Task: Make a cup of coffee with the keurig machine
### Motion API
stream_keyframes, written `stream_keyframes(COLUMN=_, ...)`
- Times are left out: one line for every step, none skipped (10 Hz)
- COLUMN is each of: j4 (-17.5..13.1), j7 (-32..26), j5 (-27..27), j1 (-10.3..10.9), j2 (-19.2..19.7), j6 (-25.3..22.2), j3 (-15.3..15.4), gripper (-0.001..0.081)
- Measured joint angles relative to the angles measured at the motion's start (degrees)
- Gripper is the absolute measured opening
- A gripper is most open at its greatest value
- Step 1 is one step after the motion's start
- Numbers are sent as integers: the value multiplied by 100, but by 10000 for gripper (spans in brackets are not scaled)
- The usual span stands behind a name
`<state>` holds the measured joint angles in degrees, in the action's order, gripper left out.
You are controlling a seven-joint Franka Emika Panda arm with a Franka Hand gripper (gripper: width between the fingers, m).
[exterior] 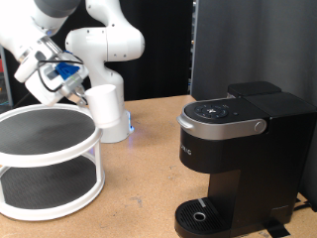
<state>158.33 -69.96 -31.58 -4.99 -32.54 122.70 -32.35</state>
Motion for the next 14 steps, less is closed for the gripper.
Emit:
stream_keyframes(j4=22, j7=229, j5=-135, j1=131, j2=59, j6=214, j3=172, gripper=67)
stream_keyframes(j4=24, j7=455, j5=-245, j1=257, j2=145, j6=403, j3=350, gripper=67)
stream_keyframes(j4=15, j7=648, j5=-323, j1=377, j2=230, j6=553, j3=509, gripper=67)
stream_keyframes(j4=-1, j7=768, j5=-436, j1=496, j2=315, j6=689, j3=634, gripper=67)
stream_keyframes(j4=-18, j7=860, j5=-538, j1=596, j2=384, j6=832, j3=736, gripper=67)
stream_keyframes(j4=-37, j7=946, j5=-608, j1=679, j2=443, j6=894, j3=821, gripper=67)
stream_keyframes(j4=-67, j7=982, j5=-683, j1=745, j2=488, j6=945, j3=880, gripper=67)
stream_keyframes(j4=-98, j7=983, j5=-719, j1=777, j2=554, j6=996, j3=907, gripper=67)
stream_keyframes(j4=-90, j7=983, j5=-719, j1=775, j2=554, j6=995, j3=902, gripper=67)
stream_keyframes(j4=-69, j7=969, j5=-701, j1=774, j2=555, j6=979, j3=900, gripper=67)
stream_keyframes(j4=-29, j7=968, j5=-688, j1=774, j2=567, j6=994, j3=908, gripper=67)
stream_keyframes(j4=29, j7=968, j5=-688, j1=777, j2=599, j6=1110, j3=938, gripper=67)
stream_keyframes(j4=88, j7=968, j5=-702, j1=788, j2=660, j6=1302, j3=991, gripper=67)
stream_keyframes(j4=126, j7=955, j5=-749, j1=837, j2=763, j6=1501, j3=1026, gripper=67)
